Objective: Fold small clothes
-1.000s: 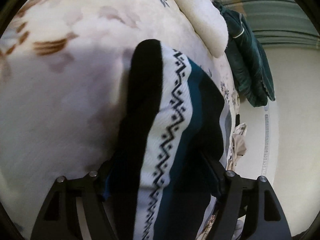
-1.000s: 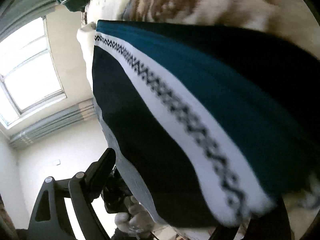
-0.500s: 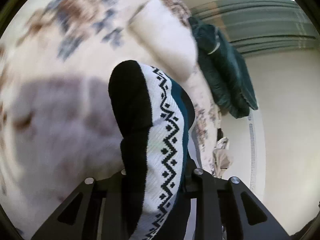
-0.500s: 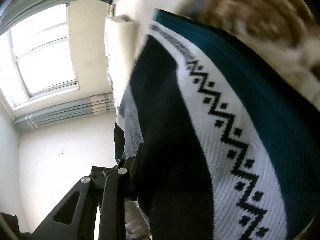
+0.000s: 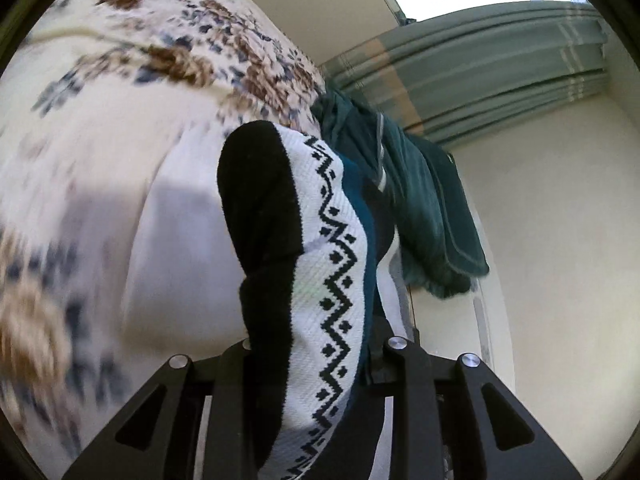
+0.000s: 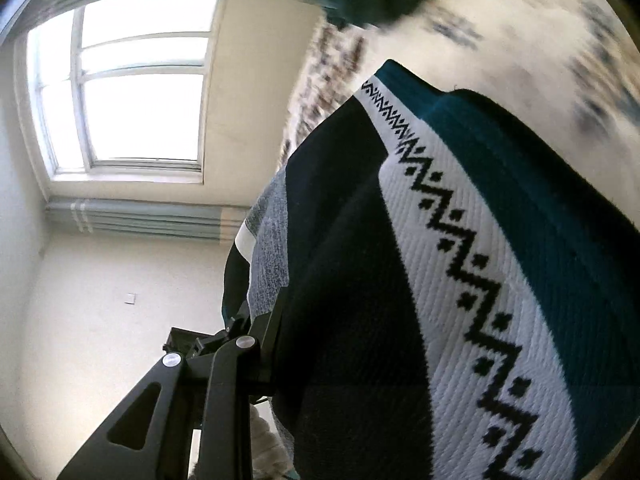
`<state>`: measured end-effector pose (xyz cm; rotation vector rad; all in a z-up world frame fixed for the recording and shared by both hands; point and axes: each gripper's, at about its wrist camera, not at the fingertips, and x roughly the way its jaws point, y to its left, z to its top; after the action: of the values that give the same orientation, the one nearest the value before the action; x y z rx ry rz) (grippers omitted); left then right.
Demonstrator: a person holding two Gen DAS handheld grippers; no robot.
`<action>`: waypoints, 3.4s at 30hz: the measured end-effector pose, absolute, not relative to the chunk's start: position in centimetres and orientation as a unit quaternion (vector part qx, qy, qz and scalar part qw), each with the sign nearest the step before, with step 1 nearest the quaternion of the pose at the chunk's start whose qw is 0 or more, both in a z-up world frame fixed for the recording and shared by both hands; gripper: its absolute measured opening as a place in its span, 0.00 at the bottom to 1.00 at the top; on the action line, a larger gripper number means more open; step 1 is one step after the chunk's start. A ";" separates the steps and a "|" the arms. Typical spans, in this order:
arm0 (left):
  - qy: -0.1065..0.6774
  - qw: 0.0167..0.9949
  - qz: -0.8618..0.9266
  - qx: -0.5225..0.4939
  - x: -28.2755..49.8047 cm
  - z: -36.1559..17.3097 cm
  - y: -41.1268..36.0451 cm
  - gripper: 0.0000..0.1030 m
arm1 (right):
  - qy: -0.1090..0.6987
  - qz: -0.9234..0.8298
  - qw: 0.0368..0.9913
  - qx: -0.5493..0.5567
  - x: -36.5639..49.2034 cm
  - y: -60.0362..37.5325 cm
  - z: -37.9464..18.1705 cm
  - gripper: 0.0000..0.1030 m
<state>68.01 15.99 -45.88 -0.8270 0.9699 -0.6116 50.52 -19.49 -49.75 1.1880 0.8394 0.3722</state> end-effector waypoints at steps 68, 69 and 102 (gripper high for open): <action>0.316 0.949 -0.017 -0.020 34.4 -7.0 8.9 1.00 | 0.351 -0.103 0.930 -0.036 25.9 -11.7 2.7 1.00; 0.312 0.950 -0.018 -0.021 33.7 -6.3 8.8 1.00 | 0.347 -0.102 0.931 -0.037 25.1 -11.7 3.4 1.00; 0.300 0.954 0.007 -0.022 26.4 -3.3 8.4 1.00 | 0.319 -0.060 0.945 -0.032 16.8 -11.5 9.3 1.00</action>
<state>26.36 8.40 -3.32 -0.0449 0.6093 0.0150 16.82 -11.48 9.34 -0.0645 0.6498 -0.1218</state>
